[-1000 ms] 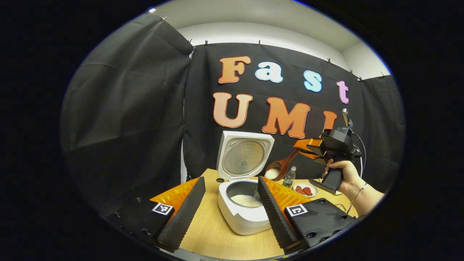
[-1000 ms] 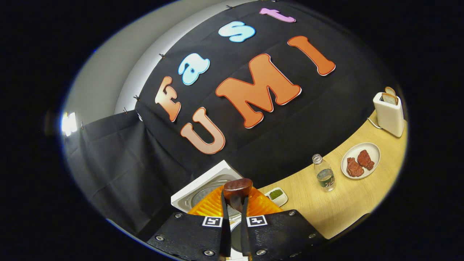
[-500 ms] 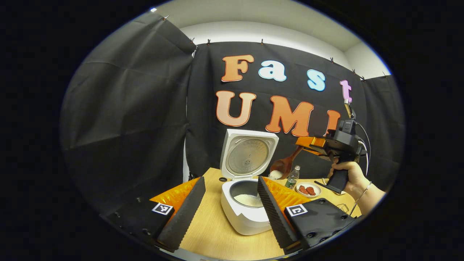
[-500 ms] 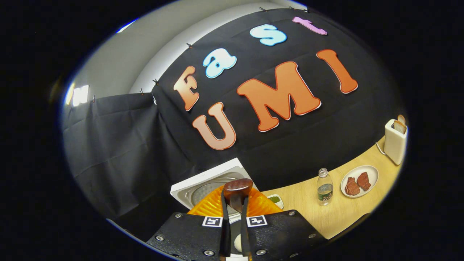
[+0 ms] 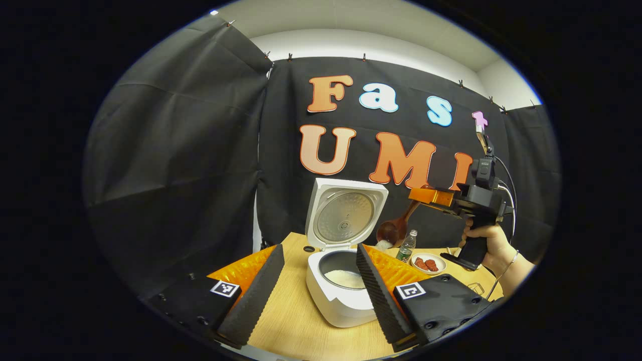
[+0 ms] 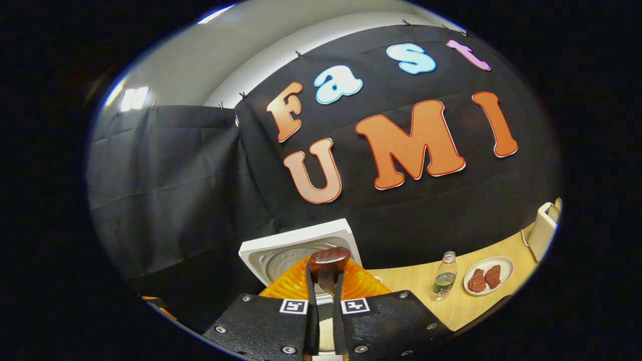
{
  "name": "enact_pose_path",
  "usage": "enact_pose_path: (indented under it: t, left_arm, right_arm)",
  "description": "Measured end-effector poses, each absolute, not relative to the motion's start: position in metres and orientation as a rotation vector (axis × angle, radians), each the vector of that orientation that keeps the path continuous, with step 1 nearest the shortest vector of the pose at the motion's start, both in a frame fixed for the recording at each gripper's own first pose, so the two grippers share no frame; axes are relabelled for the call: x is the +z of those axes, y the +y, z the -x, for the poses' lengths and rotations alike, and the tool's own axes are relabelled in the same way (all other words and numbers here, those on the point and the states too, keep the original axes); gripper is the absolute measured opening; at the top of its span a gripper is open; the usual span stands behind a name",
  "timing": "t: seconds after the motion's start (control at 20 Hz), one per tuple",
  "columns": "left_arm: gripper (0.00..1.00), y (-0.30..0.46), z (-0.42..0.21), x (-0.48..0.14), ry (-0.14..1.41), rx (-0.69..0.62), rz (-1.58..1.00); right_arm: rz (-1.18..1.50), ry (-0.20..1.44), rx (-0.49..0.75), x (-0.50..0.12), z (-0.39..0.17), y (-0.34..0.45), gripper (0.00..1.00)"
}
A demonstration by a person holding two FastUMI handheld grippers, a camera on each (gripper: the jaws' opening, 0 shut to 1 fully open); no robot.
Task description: Close the left gripper, press the button to open the rice cooker; take a wooden spoon from the chopstick holder with the right hand, scoop a spoonful of rice and pour it into the rice cooker, then put the wooden spoon back into the chopstick holder.
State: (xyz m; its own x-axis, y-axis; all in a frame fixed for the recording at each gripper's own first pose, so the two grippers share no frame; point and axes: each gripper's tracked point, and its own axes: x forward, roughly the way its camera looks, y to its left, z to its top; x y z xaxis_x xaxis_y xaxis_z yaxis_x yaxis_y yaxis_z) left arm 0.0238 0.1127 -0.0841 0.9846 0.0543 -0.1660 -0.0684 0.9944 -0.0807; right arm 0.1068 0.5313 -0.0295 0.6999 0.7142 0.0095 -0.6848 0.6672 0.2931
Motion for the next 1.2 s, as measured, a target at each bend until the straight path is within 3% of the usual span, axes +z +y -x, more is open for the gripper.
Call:
enact_pose_path:
  t: [0.75,1.2]
  left_arm:
    - [0.98,0.112,-0.032,-0.085,0.17,0.054,0.083]
    - [0.98,0.098,-0.033,-0.074,0.156,0.031,0.087]
  right_arm:
    - [-0.08,0.046,0.914,-0.036,-0.08,0.544,0.1]
    - [-0.363,0.148,0.818,-0.027,-0.103,0.493,0.1]
